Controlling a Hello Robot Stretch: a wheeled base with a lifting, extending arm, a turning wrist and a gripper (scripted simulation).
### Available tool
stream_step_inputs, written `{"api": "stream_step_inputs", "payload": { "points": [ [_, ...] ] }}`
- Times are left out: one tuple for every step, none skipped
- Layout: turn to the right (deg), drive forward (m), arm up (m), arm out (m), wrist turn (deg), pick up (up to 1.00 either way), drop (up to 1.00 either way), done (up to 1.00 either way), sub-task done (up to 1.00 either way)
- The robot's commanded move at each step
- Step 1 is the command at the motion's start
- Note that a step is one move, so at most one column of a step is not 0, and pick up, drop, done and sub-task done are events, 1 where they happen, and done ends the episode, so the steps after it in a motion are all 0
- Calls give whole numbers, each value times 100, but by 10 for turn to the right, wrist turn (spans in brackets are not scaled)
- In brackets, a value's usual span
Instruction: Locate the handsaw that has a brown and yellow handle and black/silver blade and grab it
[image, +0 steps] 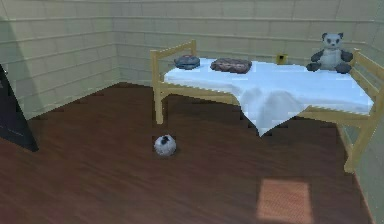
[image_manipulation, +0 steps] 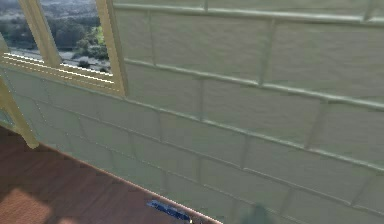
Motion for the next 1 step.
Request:
{"api": "stream_step_inputs", "payload": {
  "points": [
    [0,0,0,46,0,0,0,0,0]
  ]
}}
